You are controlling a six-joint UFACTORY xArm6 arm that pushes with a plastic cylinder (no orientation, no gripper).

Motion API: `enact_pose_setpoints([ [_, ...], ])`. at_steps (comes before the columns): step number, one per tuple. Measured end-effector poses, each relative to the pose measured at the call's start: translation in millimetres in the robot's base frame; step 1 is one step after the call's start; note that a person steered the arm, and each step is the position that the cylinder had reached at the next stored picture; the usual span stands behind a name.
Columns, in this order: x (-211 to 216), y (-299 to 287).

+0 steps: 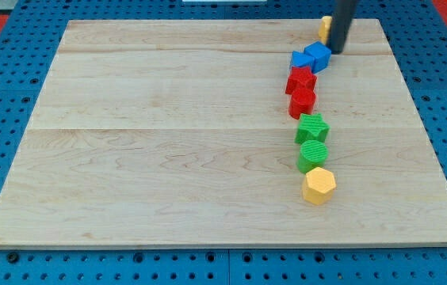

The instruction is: Move your arm to the top right of the board

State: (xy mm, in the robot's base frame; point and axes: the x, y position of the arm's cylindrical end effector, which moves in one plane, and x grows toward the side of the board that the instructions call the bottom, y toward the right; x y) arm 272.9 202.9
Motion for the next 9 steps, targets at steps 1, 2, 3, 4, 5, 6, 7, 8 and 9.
enact_pose_setpoints([
  [1,0.0,36.4],
  [2,9.8,80.1],
  [3,9.8,85.5],
  [4,9.8,85.5],
  [5,9.7,85.5],
  [6,9.4,85.5],
  [7,9.3,86.8],
  [8,1.1,104.9],
  [9,-24.6,141.5],
])
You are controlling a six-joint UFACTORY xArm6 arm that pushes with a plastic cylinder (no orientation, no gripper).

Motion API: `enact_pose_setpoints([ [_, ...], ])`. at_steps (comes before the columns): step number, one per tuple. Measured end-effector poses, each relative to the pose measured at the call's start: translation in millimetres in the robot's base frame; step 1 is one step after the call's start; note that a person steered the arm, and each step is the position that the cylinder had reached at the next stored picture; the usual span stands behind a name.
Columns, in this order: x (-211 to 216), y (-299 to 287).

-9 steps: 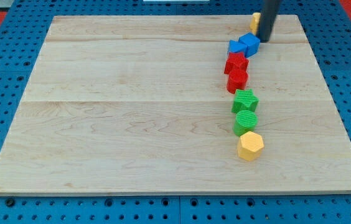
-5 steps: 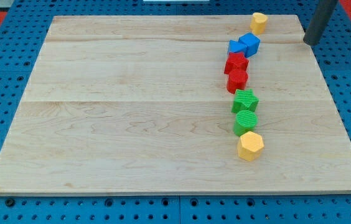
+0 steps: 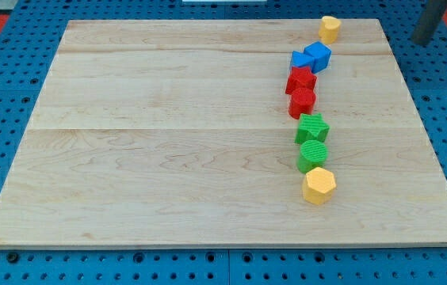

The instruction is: Move your arm to the top right of the board

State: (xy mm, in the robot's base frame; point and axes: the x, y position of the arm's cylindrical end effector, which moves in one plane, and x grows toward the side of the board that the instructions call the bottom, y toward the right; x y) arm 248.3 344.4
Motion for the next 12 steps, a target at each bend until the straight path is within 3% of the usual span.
enact_pose_setpoints([
  [2,-57.4,-17.4],
  [12,-56.9,-28.7],
])
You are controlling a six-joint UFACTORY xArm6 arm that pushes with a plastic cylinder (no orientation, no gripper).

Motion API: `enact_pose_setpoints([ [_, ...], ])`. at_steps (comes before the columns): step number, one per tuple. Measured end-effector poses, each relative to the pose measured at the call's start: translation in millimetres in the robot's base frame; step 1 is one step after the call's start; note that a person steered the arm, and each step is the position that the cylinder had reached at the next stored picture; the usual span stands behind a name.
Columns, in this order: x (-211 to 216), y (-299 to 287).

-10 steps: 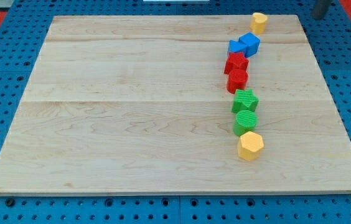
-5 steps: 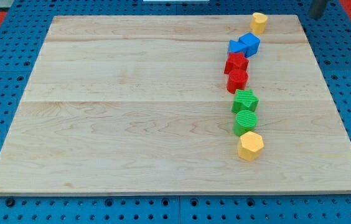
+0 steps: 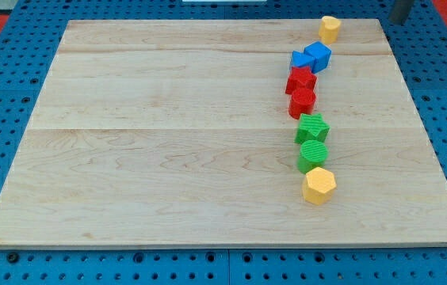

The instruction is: Move your arm to the top right of the board

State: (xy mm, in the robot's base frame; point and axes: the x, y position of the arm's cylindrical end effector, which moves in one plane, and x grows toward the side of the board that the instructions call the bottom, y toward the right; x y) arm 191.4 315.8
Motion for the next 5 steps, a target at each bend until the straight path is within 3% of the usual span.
enact_pose_setpoints([
  [4,0.3,-8.6],
  [5,8.3,-40.5],
])
